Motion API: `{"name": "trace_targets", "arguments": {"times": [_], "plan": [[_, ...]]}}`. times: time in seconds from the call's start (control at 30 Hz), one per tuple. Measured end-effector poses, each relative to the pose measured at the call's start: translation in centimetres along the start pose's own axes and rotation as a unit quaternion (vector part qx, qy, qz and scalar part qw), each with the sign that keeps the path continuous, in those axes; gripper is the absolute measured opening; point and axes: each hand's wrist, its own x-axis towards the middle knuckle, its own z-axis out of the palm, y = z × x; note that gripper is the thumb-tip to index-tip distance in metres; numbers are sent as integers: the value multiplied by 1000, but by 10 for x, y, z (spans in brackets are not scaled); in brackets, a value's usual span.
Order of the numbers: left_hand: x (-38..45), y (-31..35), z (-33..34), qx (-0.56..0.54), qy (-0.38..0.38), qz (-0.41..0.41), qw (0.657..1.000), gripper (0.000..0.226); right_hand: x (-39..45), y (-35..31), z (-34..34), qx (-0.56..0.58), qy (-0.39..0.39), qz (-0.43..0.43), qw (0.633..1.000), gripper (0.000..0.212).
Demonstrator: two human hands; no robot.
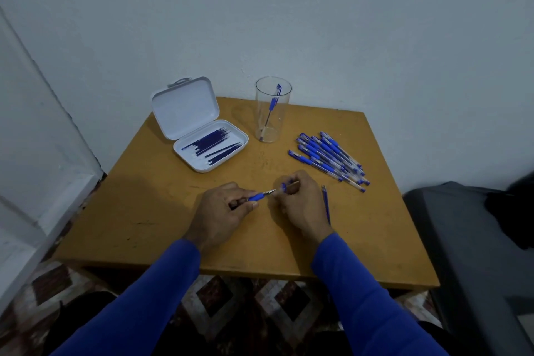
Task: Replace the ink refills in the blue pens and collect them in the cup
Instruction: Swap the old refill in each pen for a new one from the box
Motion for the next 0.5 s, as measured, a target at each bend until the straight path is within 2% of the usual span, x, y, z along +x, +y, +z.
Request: {"name": "trace_targets", "arguments": {"times": [0.1, 0.17, 0.5], "plan": [[0, 1, 0, 1, 3, 4, 1000, 27, -13, 0, -2, 198, 20, 54, 979, 22], [0, 3, 0, 7, 3, 3, 1000, 27, -20, 1, -3, 252, 11, 54, 966, 26], [-1, 4, 0, 8, 1, -2, 1000, 27, -24, 2, -4, 259, -15, 12, 966, 29]]}}
